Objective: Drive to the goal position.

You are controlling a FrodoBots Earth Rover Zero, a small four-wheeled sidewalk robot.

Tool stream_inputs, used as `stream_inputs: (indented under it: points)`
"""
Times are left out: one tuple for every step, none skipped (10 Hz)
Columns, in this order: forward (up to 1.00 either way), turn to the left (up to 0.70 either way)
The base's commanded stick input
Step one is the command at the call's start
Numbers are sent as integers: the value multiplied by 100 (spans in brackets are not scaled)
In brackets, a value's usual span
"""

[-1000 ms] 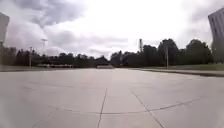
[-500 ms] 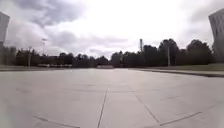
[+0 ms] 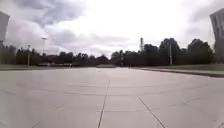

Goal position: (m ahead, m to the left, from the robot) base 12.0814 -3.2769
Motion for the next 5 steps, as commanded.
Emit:
stream_inputs:
  points:
    - [70, 0]
    - [70, 0]
    - [70, 0]
    - [70, 0]
    - [70, 0]
